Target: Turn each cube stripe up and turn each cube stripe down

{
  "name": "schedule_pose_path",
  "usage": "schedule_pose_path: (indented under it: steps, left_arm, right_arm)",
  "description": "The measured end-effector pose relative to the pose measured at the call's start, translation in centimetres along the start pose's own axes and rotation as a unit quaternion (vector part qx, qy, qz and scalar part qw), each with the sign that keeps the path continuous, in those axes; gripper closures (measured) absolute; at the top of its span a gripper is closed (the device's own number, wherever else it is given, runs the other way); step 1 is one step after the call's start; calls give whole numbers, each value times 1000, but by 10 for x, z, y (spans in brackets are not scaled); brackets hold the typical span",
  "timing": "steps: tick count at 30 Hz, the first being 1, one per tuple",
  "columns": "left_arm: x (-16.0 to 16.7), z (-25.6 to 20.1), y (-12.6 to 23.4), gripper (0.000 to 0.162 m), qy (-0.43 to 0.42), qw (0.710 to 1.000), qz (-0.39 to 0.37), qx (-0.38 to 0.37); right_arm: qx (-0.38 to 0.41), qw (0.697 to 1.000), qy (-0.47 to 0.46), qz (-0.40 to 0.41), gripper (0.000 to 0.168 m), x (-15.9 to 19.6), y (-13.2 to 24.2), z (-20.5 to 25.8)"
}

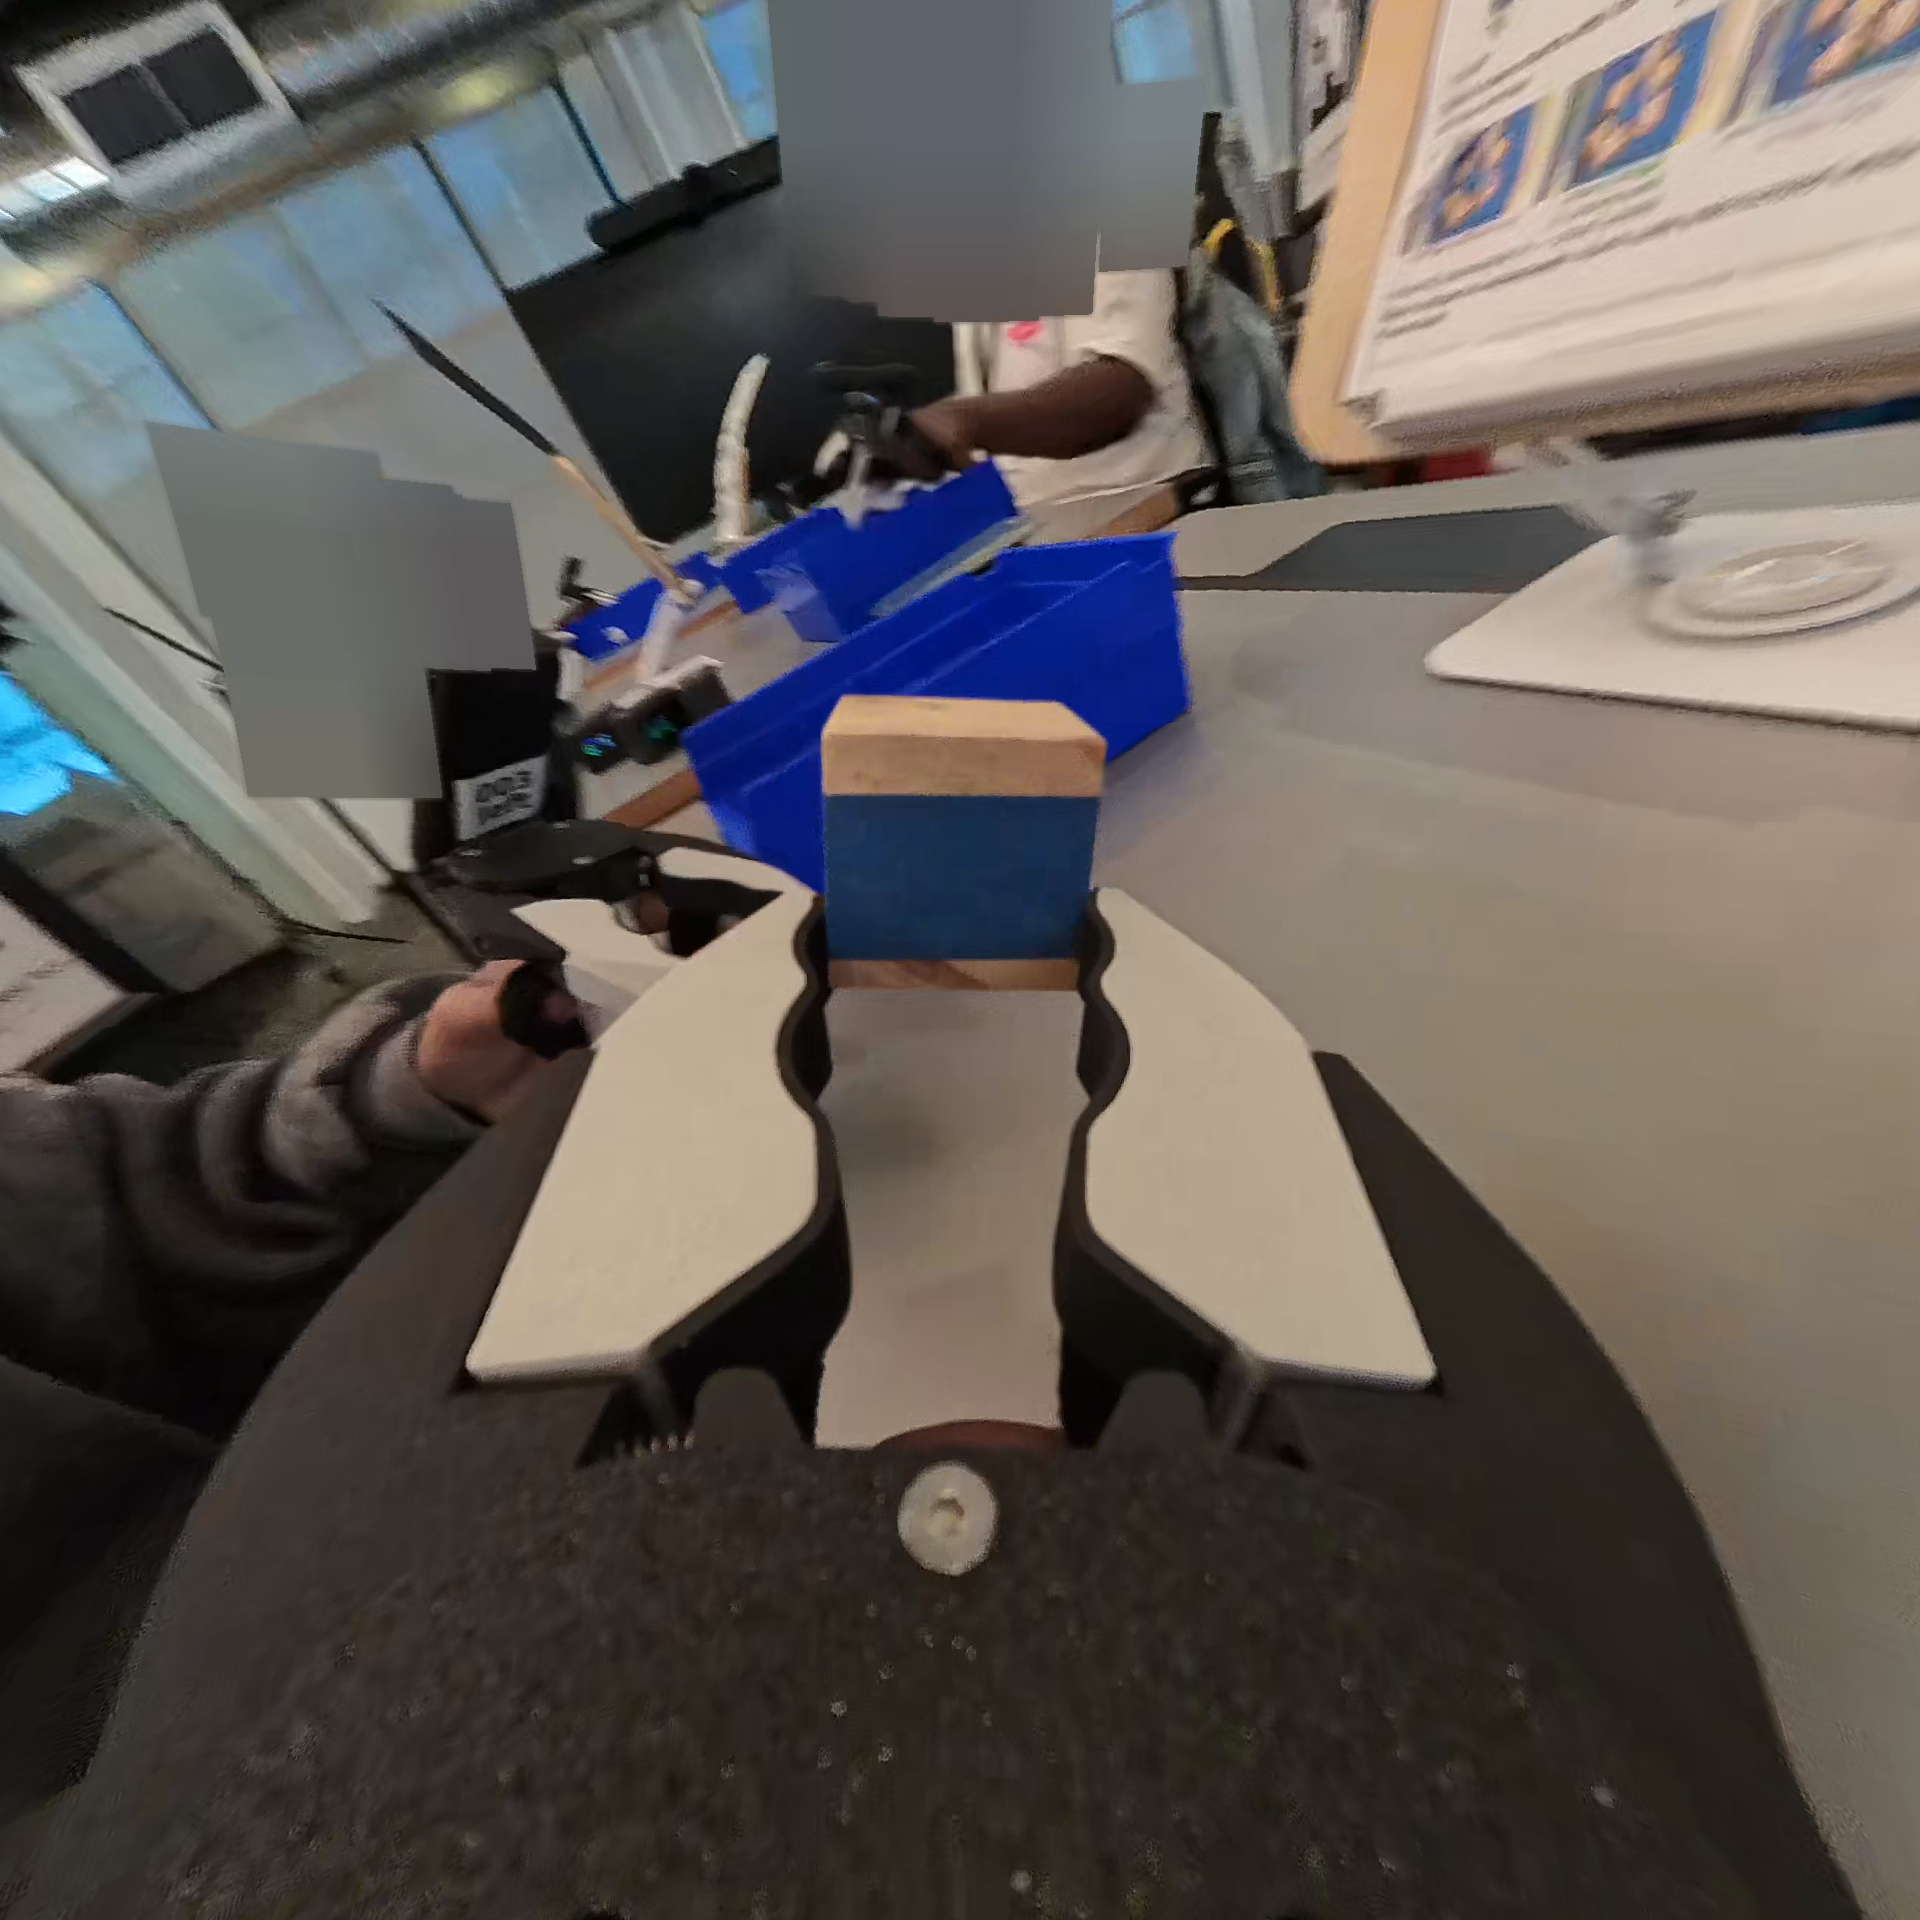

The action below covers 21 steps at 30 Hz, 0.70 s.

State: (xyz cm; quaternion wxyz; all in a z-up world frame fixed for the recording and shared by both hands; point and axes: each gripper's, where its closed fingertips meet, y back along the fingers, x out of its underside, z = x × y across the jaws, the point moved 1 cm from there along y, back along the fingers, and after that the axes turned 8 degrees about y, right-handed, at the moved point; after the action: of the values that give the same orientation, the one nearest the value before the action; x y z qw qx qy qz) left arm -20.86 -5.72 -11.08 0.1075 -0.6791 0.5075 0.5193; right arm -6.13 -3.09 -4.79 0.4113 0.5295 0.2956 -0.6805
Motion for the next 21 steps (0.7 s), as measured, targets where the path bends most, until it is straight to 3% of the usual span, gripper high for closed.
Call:
schedule_pose_path:
  steps: [3, 5, 8, 10, 15, 17, 21]
  left_arm:
    - [1, -5, -2, 92, -2, 1000, 6, 19]
    - [6, -4, -4, 92, -7, 1000, 21, 13]
    - [10, -8, -5, 92, -7, 999, 34, 29]
    - [10, -12, -4, 93, -5, 999, 36, 39]
    - [14, -15, -5, 93, -13, 998, 50, 43]
    - [15, -15, -5, 93, -15, 998, 52, 42]
    - [16, -19, -4, 93, -16, 997, 55, 49]
  right_arm:
    - [123, 990, 68, 28, 123, -41, 40, -35]
    - [230, 966, 93, 67, 123, -70, 83, -73]
    - [401, 897, 94, 157, 123, -92, 157, -145]
    - [456, 856, 52, 239, 123, -83, 189, -185]
    - [470, 777, -69, 412, 123, -24, 214, -257]
    - [462, 737, -117, 479, 123, 2, 220, -270]
    - [453, 688, -133, 552, 123, 31, 217, -281]
